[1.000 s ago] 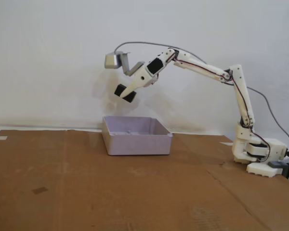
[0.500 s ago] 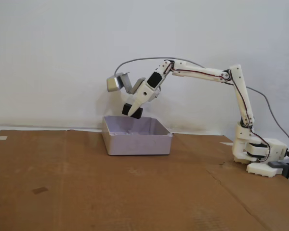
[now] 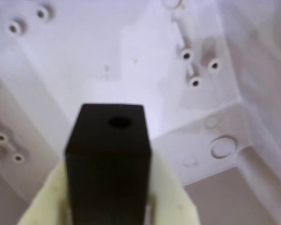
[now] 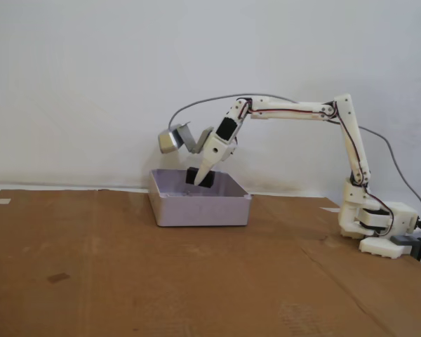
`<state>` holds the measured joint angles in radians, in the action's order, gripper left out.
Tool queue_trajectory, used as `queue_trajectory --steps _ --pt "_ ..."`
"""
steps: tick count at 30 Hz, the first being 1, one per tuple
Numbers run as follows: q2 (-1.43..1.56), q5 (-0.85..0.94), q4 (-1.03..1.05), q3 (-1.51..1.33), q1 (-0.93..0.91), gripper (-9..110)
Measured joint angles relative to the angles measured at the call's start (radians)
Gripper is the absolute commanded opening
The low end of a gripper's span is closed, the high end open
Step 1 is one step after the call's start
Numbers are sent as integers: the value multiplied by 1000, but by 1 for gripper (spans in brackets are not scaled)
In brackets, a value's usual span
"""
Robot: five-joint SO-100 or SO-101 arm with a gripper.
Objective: Grasp a block and put it in the box.
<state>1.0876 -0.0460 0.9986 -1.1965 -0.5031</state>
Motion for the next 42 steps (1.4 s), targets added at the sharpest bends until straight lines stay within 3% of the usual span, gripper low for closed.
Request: queue_trajectory --steps 23,42 --pt "0 0 -149 -104 54 0" --pt "0 -6 -155 -178 55 0"
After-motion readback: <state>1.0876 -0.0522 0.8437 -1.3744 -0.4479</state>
